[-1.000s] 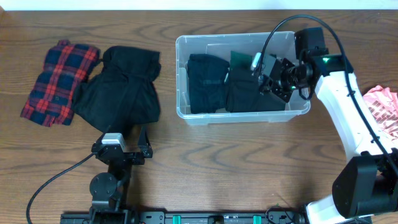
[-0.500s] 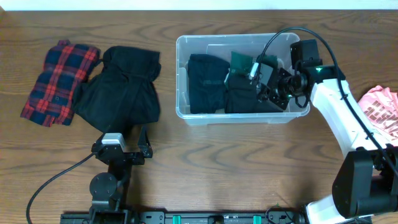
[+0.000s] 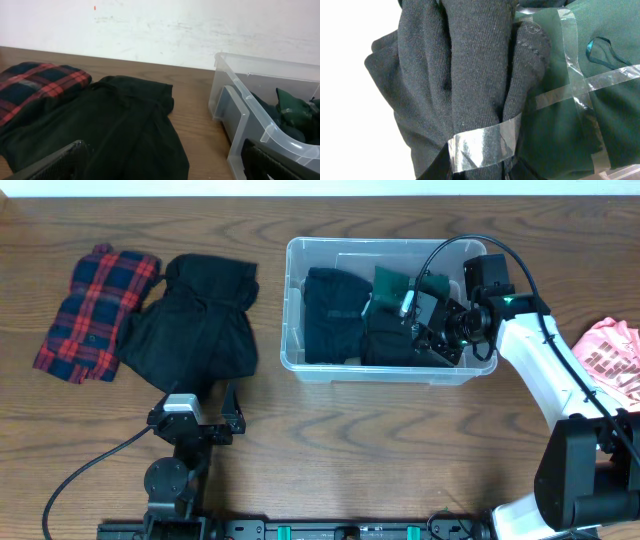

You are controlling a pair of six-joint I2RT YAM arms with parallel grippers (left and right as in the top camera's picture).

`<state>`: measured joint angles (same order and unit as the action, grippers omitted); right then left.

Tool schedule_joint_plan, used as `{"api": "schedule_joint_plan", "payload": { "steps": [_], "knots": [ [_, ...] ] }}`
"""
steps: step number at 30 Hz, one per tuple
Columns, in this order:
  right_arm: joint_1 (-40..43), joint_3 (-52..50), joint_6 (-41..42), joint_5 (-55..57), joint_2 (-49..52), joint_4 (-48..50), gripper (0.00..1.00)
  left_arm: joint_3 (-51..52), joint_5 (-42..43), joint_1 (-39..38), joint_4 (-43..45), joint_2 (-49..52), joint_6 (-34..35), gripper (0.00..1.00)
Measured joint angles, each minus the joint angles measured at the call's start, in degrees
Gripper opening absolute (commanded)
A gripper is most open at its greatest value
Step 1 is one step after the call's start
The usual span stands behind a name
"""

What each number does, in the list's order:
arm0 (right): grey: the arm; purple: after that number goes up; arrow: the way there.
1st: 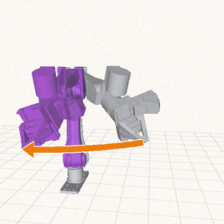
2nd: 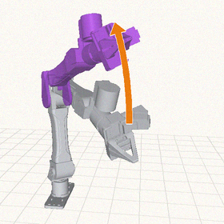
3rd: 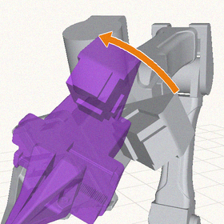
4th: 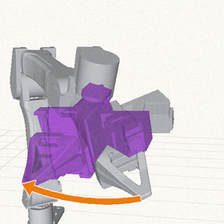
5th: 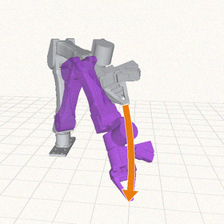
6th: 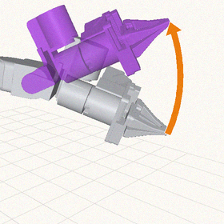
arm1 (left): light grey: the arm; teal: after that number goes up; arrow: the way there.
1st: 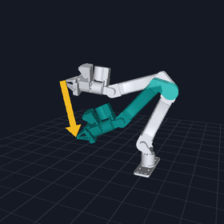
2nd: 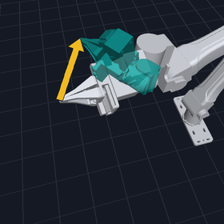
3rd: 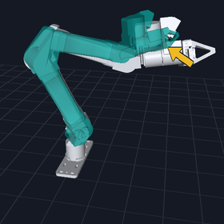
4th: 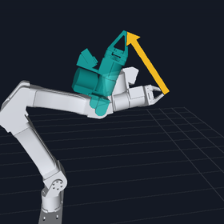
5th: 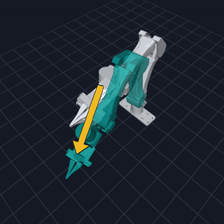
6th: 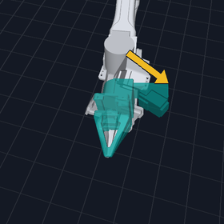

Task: Pack container
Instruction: 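Carry the black garment into the bin's front right area and lower it, then open the right gripper and press the black garment flat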

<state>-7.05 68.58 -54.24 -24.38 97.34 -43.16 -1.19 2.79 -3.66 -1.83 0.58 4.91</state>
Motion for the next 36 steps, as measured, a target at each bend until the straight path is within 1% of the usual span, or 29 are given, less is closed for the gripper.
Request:
{"api": "schedule_joint_plan", "payload": {
  "steps": [2, 3, 4, 5, 6, 7, 9, 10, 12, 13, 14, 18, 20, 22, 23, 26, 27, 29, 30, 33, 36],
  "knots": [
    [0.0, -0.09, 0.0, 0.0, 0.0, 0.04, 0.03, 0.0, 0.0, 0.0, 0.0, 0.0, 0.0, 0.98],
    [0.0, -0.09, 0.0, 0.0, 0.0, 0.04, 0.09, 0.0, 0.0, 0.0, 0.0, 0.0, 0.0, 0.98],
    [0.0, -0.09, 0.0, 0.0, 0.0, 0.09, 0.12, 0.0, 0.0, 0.0, 0.0, 0.0, 0.0, 0.98],
    [0.0, -0.09, 0.02, 0.0, 0.0, 0.13, 0.2, 0.0, 0.0, 0.0, 0.0, 0.0, 0.0, 0.98],
    [0.0, -0.09, 0.17, 0.0, 0.0, 0.17, 0.35, 0.0, 0.0, 0.0, 0.0, 0.0, 0.0, 0.98],
    [0.0, -0.09, 0.46, 0.0, 0.0, 0.24, 0.44, 0.0, 0.0, 0.0, 0.0, 0.0, 0.0, 0.98],
    [0.0, -0.11, 1.53, -0.04, 0.0, 0.81, 0.58, 0.0, 0.0, 0.0, 0.0, 0.0, 0.0, 0.98],
    [0.0, -0.11, 2.32, -0.15, 0.0, 1.09, 0.66, 0.0, 0.0, 0.0, 0.0, 0.0, 0.0, 0.98],
    [0.0, -0.15, 3.34, -0.28, 0.0, 1.66, 0.72, 0.0, 0.0, 0.0, 0.0, 0.0, 0.0, 0.98],
    [0.0, -0.15, 3.89, -0.26, 0.0, 1.77, 0.79, 0.0, 0.0, 0.0, 0.0, 0.0, 0.0, 0.98],
    [0.0, -0.15, 4.48, -0.28, 0.0, 1.7, 0.83, 0.0, 0.0, 0.0, 0.0, 0.0, 0.0, 0.98],
    [0.0, -0.15, 5.77, -0.24, 0.0, 2.84, 0.86, 0.0, 0.0, 0.0, 0.0, 0.0, 0.0, 0.98],
    [0.0, -0.17, 6.86, -0.22, 0.0, 4.74, 0.82, 0.0, 0.0, 0.0, 0.0, 0.0, 0.0, 0.98],
    [0.0, -0.17, 9.11, -0.13, 0.0, 7.28, 0.69, 0.0, 0.0, 0.0, 0.0, 0.0, 0.0, 0.98],
    [0.0, -0.17, 10.25, -0.13, 0.0, 8.28, 0.6, 0.0, 0.0, 0.0, 0.0, 0.0, 0.0, 0.98],
    [0.0, -0.17, 15.26, -0.07, 0.0, 11.21, 0.3, 0.0, 0.0, 0.0, -0.02, 0.0, 0.0, 0.98],
    [0.0, -0.17, 16.96, 0.0, 0.0, 11.82, 0.18, 0.0, 0.0, 0.0, -0.02, 0.0, 0.0, 0.98],
    [0.0, -0.17, 20.63, -0.04, 0.0, 12.46, 0.03, 0.0, 0.0, 0.0, 0.0, 0.0, 0.0, 0.98],
    [0.0, -0.17, 23.39, -0.04, 0.0, 12.33, 0.01, 0.0, 0.0, 0.0, 0.0, 0.0, 0.0, 0.98],
    [-0.02, -0.17, 27.82, -0.04, 0.0, 11.63, 0.01, 0.0, 0.0, 0.0, -0.02, 0.0, 0.0, 0.98],
    [-0.15, -0.2, 30.4, 0.07, 0.0, 10.99, 0.01, 0.0, 0.0, 0.0, 0.0, 0.0, 0.0, 0.98]
  ]
}}
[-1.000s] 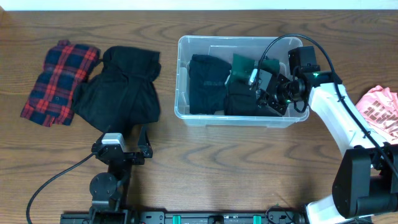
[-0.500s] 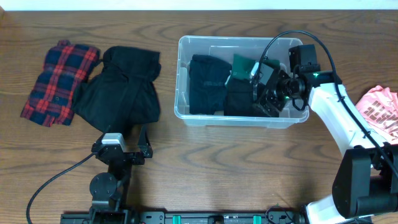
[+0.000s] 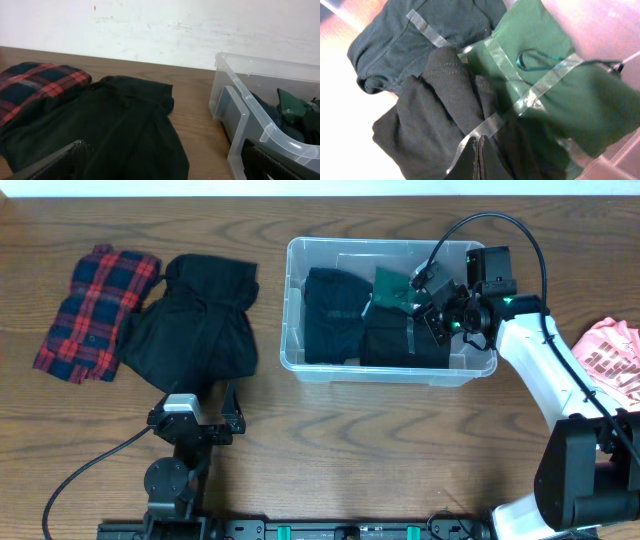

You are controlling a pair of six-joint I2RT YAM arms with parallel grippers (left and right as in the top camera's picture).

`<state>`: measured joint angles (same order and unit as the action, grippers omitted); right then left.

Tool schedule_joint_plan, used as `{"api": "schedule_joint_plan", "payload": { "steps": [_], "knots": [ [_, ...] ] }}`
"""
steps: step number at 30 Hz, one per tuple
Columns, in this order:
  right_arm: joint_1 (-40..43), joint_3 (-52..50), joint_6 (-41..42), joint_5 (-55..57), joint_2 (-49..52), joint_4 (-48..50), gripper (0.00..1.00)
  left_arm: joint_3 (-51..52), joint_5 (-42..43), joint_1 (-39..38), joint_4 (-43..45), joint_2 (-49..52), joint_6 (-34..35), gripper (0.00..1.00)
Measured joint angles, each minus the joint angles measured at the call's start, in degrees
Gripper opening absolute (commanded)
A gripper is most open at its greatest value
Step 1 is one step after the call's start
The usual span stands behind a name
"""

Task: Pack container
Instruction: 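Open the right gripper and press the black garment flat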

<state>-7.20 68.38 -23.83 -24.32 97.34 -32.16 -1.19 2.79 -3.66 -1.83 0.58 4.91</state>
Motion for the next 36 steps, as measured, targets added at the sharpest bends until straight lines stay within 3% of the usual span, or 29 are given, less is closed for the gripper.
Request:
{"api": "schedule_joint_plan", "payload": {
  "steps": [10, 22, 29, 36],
  "knots": [
    [-0.98, -4.15, 2.73, 2.64, 0.0, 2.23, 0.01, 0.0, 0.0, 0.0, 0.0, 0.0, 0.0, 0.98],
    [-1.01, -17.44, 5.38, 6.71, -0.24, 24.5, 0.01, 0.0, 0.0, 0.0, 0.0, 0.0, 0.0, 0.98],
    [-1.07, -17.27, 9.73, 6.91, -0.9, 25.09, 0.01, 0.0, 0.0, 0.0, 0.0, 0.0, 0.0, 0.98],
    [-1.07, -9.27, 15.43, 6.12, -4.96, 24.06, 0.02, 0.0, 0.0, 0.0, 0.0, 0.0, 0.0, 0.98]
  ]
}}
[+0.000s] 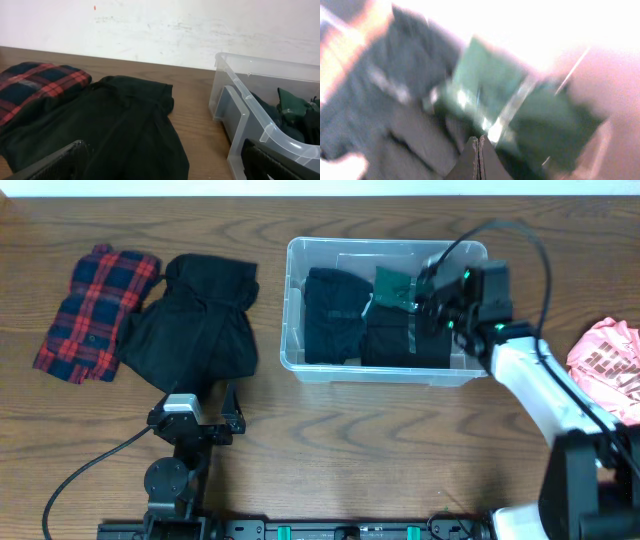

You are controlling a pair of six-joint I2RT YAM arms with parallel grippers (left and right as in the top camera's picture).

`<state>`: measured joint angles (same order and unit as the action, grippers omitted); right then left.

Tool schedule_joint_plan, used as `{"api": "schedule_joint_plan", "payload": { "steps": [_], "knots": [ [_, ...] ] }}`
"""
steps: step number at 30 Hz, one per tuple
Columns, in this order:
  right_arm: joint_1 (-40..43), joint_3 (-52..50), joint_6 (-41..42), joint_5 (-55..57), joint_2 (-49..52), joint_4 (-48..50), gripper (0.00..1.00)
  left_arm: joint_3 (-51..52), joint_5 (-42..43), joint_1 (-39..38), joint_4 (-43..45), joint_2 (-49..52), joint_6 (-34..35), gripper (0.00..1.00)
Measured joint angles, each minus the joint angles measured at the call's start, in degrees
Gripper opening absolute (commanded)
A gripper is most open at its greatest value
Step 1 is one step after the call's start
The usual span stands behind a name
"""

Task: Pack container
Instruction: 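Open the right gripper and press the black garment flat, then withdraw the right gripper to the pink printed shirt on the right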

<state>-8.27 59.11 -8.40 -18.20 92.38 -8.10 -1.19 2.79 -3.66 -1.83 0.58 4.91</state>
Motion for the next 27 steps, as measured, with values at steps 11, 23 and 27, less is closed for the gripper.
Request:
{"api": "schedule_joint_plan", "payload": {
  "steps": [11, 23, 27],
  "knots": [
    [2.69, 4.59, 5.22, 9.75, -17.03, -13.64, 0.01, 0.0, 0.0, 0.0, 0.0, 0.0, 0.0, 0.98],
    [19.54, 4.59, 12.33, 23.52, -28.28, -29.99, 0.01, 0.0, 0.0, 0.0, 0.0, 0.0, 0.0, 0.98],
    [25.46, 4.57, 13.68, 25.59, -28.39, -33.14, 0.04, 0.0, 0.0, 0.0, 0.0, 0.0, 0.0, 0.98]
  ]
}}
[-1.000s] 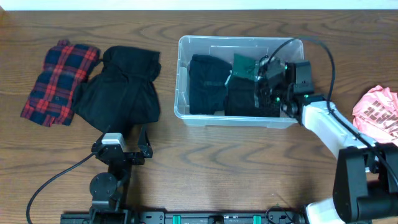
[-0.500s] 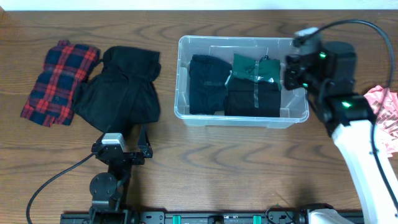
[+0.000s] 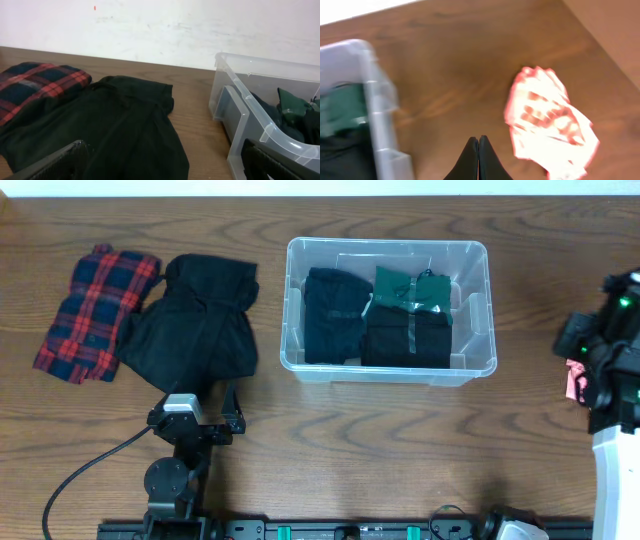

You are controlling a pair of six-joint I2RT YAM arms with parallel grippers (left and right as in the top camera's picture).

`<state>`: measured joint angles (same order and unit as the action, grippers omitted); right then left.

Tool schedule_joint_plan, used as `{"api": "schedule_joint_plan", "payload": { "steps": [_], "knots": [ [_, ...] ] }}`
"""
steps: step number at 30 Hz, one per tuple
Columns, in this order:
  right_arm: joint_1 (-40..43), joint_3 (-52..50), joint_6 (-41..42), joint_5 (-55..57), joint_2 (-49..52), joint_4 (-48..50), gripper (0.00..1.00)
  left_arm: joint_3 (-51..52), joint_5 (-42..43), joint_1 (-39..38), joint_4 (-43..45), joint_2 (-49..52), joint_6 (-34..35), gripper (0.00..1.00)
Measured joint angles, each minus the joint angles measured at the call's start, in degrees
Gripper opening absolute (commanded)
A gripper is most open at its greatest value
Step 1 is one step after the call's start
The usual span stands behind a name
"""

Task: Pack container
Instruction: 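Withdraw the right gripper to the pink printed shirt on the right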

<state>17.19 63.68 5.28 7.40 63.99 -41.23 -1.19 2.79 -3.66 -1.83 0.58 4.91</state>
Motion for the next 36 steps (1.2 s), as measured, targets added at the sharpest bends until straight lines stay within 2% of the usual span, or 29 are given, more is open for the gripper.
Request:
{"api": "schedule_joint_plan", "payload": {
  "steps": [2, 13, 25, 26, 28, 29, 30, 31, 32, 36],
  "knots": [
    [2.27, 0.0, 0.68, 0.37, 0.02, -0.11, 0.08, 0.0, 0.0, 0.0, 0.0, 0.0, 0.0, 0.98],
    [12.55, 0.0, 3.39, 1.14, 0.63, 1.75, 0.1, 0.0, 0.0, 0.0, 0.0, 0.0, 0.0, 0.98],
    [15.78, 0.0, 5.03, 1.03, 14.97, 4.04, 0.22, 0.0, 0.0, 0.0, 0.0, 0.0, 0.0, 0.98],
    [16.41, 0.0, 5.09, 1.03, 16.11, 4.39, 0.31, 0.0, 0.0, 0.0, 0.0, 0.0, 0.0, 0.98],
    [17.49, 0.0, 5.62, 0.92, 17.73, 5.2, 0.65, 0.0, 0.0, 0.0, 0.0, 0.0, 0.0, 0.98],
    [18.01, 0.0, 5.55, 0.94, 18.21, 5.75, 0.69, 0.0, 0.0, 0.0, 0.0, 0.0, 0.0, 0.98],
    [18.4, 0.0, 5.49, 1.05, 18.49, 6.16, 0.6, 0.0, 0.0, 0.0, 0.0, 0.0, 0.0, 0.98],
    [18.95, 0.0, 5.09, 1.05, 18.64, 6.67, 0.21, 0.0, 0.0, 0.0, 0.0, 0.0, 0.0, 0.98],
    [19.32, 0.0, 4.96, 1.01, 18.64, 7.3, 0.01, 0.0, 0.0, 0.0, 0.0, 0.0, 0.0, 0.98],
    [21.18, 0.0, 5.27, 1.01, 18.67, 11.61, 0.01, 0.0, 0.0, 0.0, 0.0, 0.0, 0.0, 0.98]
  ]
}}
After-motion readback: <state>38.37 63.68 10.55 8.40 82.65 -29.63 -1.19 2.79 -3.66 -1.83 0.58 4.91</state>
